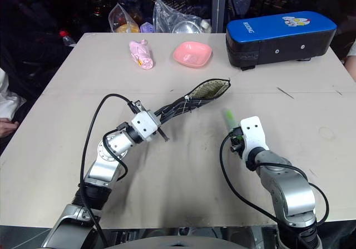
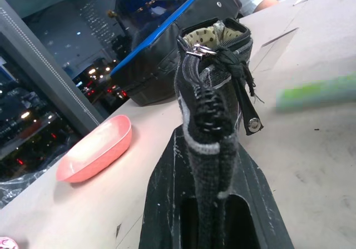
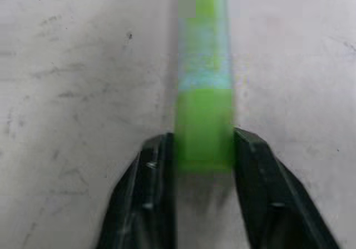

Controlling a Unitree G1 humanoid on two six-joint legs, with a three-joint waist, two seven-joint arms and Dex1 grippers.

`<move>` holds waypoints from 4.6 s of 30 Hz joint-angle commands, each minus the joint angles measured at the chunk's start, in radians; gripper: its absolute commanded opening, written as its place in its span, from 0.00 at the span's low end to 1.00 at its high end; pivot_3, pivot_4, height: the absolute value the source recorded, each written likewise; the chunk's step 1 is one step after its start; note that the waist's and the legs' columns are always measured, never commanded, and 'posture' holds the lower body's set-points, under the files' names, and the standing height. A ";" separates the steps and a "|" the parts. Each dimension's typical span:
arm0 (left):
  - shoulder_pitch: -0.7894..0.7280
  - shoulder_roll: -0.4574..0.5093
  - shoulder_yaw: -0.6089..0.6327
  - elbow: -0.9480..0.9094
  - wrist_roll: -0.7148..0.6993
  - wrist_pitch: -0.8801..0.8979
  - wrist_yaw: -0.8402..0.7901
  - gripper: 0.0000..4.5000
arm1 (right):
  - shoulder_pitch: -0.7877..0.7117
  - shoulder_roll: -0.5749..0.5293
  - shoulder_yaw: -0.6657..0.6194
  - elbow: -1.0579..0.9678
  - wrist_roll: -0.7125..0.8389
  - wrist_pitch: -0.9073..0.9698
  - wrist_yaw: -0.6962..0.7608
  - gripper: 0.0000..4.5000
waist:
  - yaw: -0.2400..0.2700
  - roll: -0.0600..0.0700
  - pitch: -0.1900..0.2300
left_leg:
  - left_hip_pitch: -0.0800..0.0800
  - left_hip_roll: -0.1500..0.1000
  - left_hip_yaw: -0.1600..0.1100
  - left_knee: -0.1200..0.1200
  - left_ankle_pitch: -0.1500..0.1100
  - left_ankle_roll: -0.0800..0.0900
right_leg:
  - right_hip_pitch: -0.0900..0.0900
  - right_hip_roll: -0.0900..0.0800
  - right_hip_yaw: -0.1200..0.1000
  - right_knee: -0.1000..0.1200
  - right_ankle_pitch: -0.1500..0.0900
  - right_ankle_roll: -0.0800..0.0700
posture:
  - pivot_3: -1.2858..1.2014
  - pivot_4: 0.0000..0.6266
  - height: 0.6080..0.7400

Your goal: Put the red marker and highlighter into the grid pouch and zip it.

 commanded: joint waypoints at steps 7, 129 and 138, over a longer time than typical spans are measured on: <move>-0.027 -0.004 0.007 -0.007 -0.009 -0.006 0.000 0.00 | -0.129 -0.436 -0.218 0.010 0.086 -0.090 0.298 0.17 | 0.000 0.002 0.001 | -0.001 -0.001 0.001 0.000 0.000 0.000 | 0.000 -0.001 0.000 -0.001 0.000 0.000 | 0.52 0.24 0.89; -0.134 -0.061 -0.030 0.136 0.099 -0.102 0.097 0.00 | -0.481 -0.130 -0.330 0.435 0.248 -0.259 -0.046 0.01 | -0.009 0.003 0.002 | -0.002 0.000 0.001 0.000 0.000 0.000 | -0.002 0.001 0.001 0.002 0.001 0.001 | 0.52 0.24 0.89; -0.197 -0.039 0.002 0.168 0.187 -0.138 0.224 0.00 | -0.407 -0.217 -0.276 0.372 0.281 -0.379 0.132 0.30 | -0.005 0.003 0.002 | -0.003 0.000 0.001 0.000 0.000 0.000 | -0.002 0.001 0.000 0.002 0.001 0.001 | 0.52 0.24 0.89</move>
